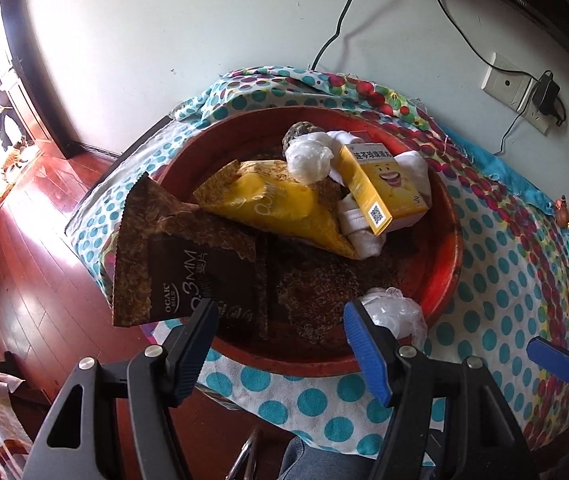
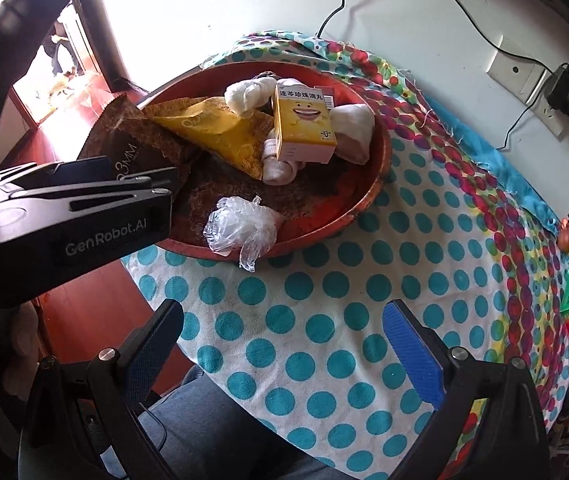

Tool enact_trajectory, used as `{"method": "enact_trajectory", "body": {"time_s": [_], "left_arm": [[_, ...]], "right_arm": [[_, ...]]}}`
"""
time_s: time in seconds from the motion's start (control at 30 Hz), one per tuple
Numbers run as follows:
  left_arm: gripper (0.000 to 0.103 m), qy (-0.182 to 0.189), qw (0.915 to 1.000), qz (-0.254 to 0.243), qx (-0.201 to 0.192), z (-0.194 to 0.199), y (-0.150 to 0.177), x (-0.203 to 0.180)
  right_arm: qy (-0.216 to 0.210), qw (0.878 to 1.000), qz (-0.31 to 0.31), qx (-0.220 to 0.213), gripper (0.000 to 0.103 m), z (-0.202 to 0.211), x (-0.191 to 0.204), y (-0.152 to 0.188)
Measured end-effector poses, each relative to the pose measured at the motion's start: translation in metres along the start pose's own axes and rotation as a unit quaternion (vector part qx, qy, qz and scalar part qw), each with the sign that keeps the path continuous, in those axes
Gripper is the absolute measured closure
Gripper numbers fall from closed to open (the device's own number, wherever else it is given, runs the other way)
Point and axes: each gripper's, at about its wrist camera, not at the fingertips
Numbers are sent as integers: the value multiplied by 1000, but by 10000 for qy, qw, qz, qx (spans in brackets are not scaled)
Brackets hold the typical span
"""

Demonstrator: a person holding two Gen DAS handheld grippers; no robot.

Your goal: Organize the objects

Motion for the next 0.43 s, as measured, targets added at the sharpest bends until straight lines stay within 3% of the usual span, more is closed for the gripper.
{"method": "enact_trajectory", "body": {"time_s": [0.43], "left_arm": [[36,1,9995,-230,-199,9,-1,-7]], "right_arm": [[5,10000,54,42,4,-3,2,3]]}}
Point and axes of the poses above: each gripper's, at about its wrist camera, not at the fingertips, and z roughly against the way its jaws point, x to its left, y to its underside, and after that the axes turned 14 degrees about -x, right-handed
